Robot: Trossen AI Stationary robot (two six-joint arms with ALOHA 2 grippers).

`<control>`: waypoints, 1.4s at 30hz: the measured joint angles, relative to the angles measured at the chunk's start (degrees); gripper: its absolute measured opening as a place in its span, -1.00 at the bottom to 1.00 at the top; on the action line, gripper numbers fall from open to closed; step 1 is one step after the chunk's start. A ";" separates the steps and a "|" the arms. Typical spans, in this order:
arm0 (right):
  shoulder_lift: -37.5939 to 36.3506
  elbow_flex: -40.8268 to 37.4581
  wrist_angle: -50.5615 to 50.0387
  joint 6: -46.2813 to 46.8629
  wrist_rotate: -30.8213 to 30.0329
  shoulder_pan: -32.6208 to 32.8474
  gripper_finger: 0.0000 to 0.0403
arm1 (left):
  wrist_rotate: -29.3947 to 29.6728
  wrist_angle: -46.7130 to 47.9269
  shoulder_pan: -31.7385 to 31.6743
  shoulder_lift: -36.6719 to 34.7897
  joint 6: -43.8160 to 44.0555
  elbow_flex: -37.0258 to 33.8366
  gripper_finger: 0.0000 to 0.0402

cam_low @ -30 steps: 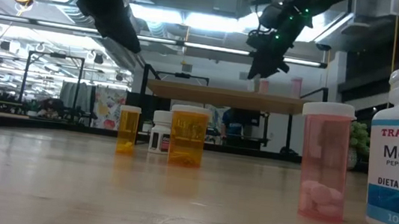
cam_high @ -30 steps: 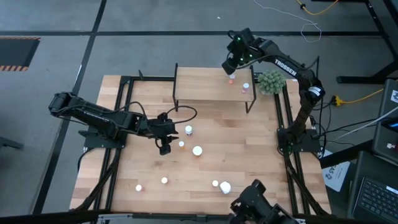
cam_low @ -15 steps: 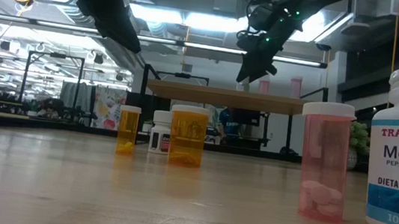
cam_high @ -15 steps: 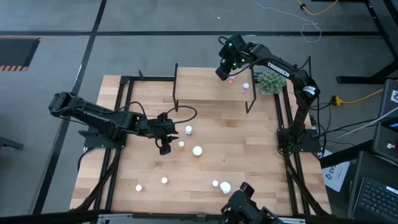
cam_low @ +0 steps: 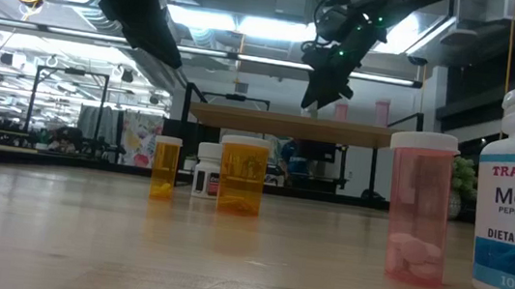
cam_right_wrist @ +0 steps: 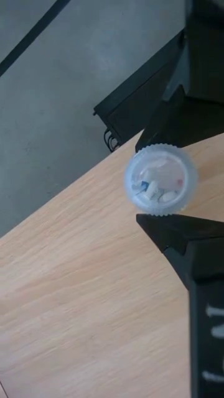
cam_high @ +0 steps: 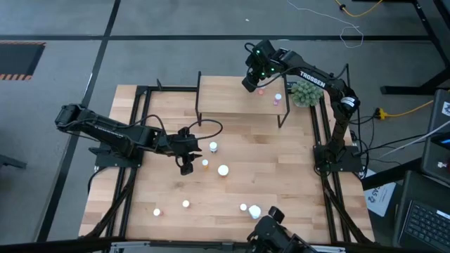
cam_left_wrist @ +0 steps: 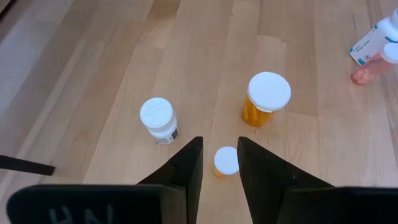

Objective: Pick and place medicine bottles onto shelf by color
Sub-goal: Put the transparent pill bottle on the shelf, then put the middle pink pill bottle on the shelf

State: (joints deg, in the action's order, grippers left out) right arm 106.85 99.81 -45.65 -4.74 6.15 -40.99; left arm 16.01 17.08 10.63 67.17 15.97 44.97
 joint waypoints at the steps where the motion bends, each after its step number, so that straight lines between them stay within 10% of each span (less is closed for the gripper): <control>1: 0.00 0.00 0.02 0.05 0.00 0.00 -0.16 | 0.00 0.00 0.00 -0.01 0.00 0.00 -0.52; 31: -0.02 10.02 0.53 3.84 0.11 0.00 -0.11 | 0.00 0.01 0.00 -0.02 0.00 0.00 -0.52; 42: -0.17 30.22 -34.60 0.08 25.69 4.85 -0.11 | 0.00 0.01 0.01 0.00 0.02 0.00 -0.52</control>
State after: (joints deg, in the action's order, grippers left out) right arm 106.67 130.03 -80.25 -4.67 31.84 -36.15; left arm 16.01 17.09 10.64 67.17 15.99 44.97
